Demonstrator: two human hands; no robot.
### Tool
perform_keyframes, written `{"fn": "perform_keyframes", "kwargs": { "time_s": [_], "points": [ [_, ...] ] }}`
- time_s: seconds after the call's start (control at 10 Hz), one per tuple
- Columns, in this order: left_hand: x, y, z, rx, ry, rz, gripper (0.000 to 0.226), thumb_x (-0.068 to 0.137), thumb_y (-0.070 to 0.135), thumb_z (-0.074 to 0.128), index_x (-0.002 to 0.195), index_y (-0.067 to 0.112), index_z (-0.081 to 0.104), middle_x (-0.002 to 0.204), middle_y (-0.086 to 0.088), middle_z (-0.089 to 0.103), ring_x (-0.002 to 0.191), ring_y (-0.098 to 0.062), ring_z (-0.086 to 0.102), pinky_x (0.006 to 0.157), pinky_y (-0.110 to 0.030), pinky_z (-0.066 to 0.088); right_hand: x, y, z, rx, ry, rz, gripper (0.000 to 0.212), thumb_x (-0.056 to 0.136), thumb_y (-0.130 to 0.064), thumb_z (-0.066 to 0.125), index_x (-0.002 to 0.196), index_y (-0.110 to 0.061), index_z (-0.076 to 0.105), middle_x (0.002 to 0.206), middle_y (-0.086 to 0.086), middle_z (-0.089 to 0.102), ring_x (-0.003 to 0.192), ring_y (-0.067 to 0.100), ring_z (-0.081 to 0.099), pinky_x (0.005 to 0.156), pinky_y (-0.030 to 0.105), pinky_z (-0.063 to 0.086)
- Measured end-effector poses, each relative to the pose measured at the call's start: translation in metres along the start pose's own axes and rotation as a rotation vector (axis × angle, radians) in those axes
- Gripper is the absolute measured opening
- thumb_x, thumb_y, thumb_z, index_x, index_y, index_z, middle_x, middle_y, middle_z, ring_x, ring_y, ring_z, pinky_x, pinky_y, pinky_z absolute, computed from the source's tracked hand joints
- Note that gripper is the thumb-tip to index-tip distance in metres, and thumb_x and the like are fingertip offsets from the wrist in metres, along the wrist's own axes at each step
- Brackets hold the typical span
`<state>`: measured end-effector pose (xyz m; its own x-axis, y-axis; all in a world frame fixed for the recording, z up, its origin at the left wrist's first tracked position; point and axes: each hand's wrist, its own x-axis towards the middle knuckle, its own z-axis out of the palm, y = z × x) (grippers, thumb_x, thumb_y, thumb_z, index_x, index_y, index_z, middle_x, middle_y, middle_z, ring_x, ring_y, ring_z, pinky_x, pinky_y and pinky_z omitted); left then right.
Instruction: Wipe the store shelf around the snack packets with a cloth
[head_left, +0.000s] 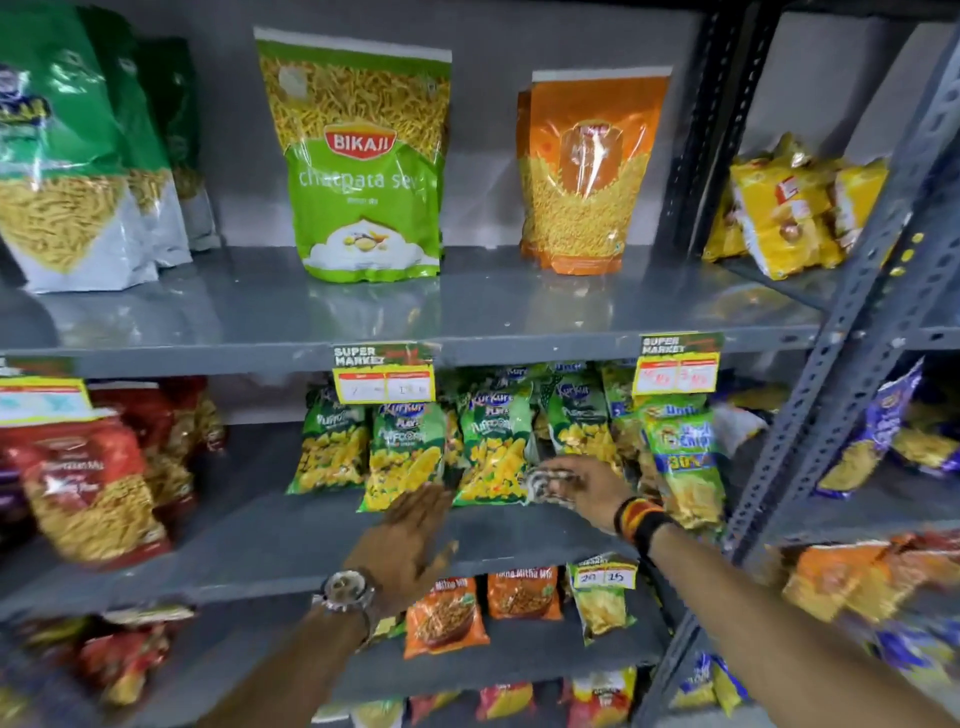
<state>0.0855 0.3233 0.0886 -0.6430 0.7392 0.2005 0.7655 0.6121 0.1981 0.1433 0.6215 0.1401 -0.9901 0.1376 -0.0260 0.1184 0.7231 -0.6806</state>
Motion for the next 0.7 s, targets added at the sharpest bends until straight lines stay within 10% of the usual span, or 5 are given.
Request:
{"fn": "perform_keyframes", "kwargs": {
  "time_s": [0.4,0.5,0.7],
  "points": [
    [-0.003,-0.027,0.116,0.006,-0.173,-0.364,0.089,0.101,0.068,0.021,0.165,0.010,0.000,0.173,-0.006,-0.009,0.161,-0.026,-0.005,0.129,-0.038,-0.005,0.018,0.075,0.115,-0.486,0.067,-0.143,0.063,0.098,-0.040,0.036,0.156,-0.026,0.016,0.165,-0.005,0.013,0.153,0.016,0.007,0.124,0.042,0.005],
    [-0.003,-0.025,0.121,0.035,-0.189,-0.367,0.100,0.087,0.074,0.000,0.165,0.012,-0.002,0.173,-0.005,-0.009,0.161,-0.025,-0.007,0.129,-0.040,-0.004,0.017,0.084,0.126,-0.600,-0.043,-0.094,0.075,0.095,-0.061,0.021,0.157,-0.023,0.000,0.166,-0.003,-0.003,0.153,0.019,-0.005,0.122,0.046,-0.005],
    [0.001,-0.014,0.092,0.048,-0.227,-0.353,0.084,0.105,0.062,0.022,0.165,0.011,-0.005,0.175,-0.006,-0.007,0.161,-0.023,-0.007,0.129,-0.036,-0.006,0.034,0.059,0.108,-0.713,-0.290,0.003,0.093,0.085,-0.063,0.043,0.156,-0.021,0.000,0.166,-0.001,-0.005,0.154,0.022,-0.003,0.123,0.050,0.001]
  ]
}}
